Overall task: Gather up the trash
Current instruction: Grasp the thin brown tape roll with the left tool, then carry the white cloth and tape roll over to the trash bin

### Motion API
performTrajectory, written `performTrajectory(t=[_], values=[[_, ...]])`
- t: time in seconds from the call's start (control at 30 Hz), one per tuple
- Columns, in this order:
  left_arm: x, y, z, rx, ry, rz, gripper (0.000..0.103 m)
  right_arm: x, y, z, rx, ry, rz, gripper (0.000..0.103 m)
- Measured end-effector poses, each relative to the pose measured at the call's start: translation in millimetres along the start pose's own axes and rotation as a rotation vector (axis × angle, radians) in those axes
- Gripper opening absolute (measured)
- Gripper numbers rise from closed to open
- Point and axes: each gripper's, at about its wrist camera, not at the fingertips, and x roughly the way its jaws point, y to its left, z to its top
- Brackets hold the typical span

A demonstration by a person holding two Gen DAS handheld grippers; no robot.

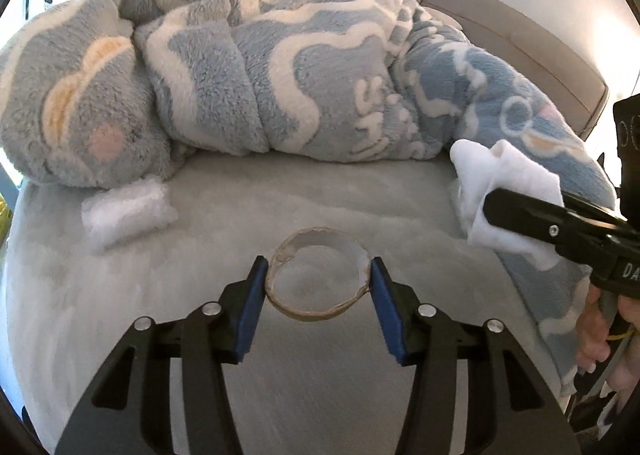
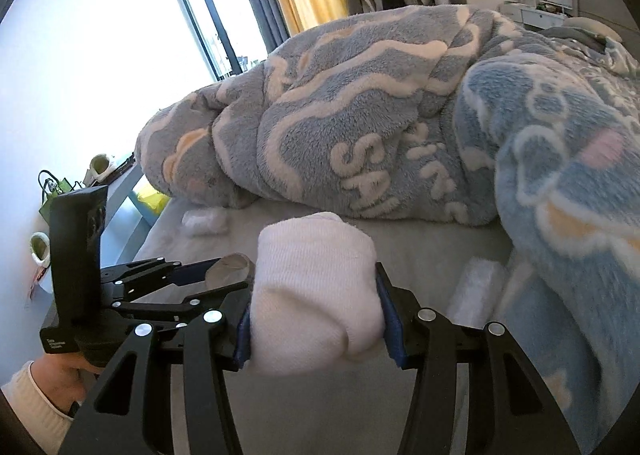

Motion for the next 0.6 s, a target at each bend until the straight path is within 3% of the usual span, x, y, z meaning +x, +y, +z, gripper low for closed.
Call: performTrajectory(t=[0.6], values=[[-76, -6, -41, -0.017, -0.049, 0.025, 0.054, -42, 47, -30, 0.01, -0.054, 0.013, 0.052]])
